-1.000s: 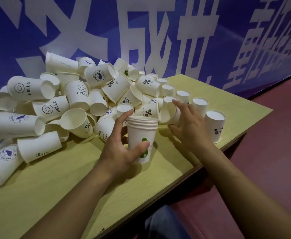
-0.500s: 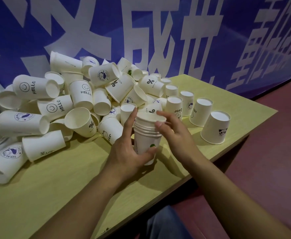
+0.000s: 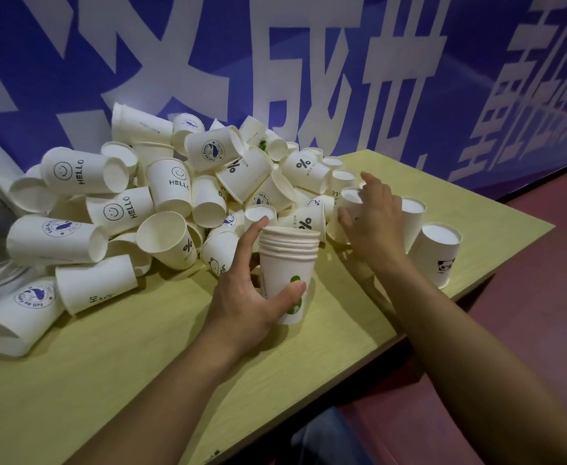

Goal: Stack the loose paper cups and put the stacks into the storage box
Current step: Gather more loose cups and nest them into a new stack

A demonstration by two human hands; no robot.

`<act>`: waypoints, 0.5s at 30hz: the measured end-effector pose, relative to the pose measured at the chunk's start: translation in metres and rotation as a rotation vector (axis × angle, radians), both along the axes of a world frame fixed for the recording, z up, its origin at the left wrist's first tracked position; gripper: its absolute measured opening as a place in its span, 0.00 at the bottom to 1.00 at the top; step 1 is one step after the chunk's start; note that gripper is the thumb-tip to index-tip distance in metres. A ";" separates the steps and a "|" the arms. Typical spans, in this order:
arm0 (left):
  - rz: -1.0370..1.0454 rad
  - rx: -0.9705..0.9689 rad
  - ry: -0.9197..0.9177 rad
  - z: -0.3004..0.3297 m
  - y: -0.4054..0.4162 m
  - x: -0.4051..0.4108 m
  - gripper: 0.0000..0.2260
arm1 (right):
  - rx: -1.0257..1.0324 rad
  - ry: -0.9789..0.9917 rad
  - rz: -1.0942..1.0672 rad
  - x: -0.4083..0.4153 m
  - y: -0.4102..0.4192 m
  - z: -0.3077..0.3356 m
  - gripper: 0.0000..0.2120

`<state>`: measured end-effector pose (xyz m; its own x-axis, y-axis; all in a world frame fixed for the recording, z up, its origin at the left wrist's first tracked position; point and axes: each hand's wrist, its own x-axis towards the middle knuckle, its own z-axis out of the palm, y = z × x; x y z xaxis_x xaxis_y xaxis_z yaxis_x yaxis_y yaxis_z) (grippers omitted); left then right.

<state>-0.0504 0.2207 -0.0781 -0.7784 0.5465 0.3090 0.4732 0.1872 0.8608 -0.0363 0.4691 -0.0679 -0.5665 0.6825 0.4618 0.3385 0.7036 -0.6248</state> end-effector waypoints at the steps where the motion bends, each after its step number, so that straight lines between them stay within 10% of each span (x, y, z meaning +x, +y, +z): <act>1: -0.006 0.000 -0.004 0.000 0.000 0.000 0.42 | 0.018 0.013 0.000 0.002 -0.001 0.000 0.34; 9: -0.112 -0.044 -0.011 0.000 0.000 0.005 0.44 | -0.145 0.454 0.175 0.054 -0.040 0.020 0.27; 15: -0.149 -0.104 0.011 0.000 -0.002 0.005 0.50 | -0.409 0.411 0.430 0.070 -0.084 0.011 0.12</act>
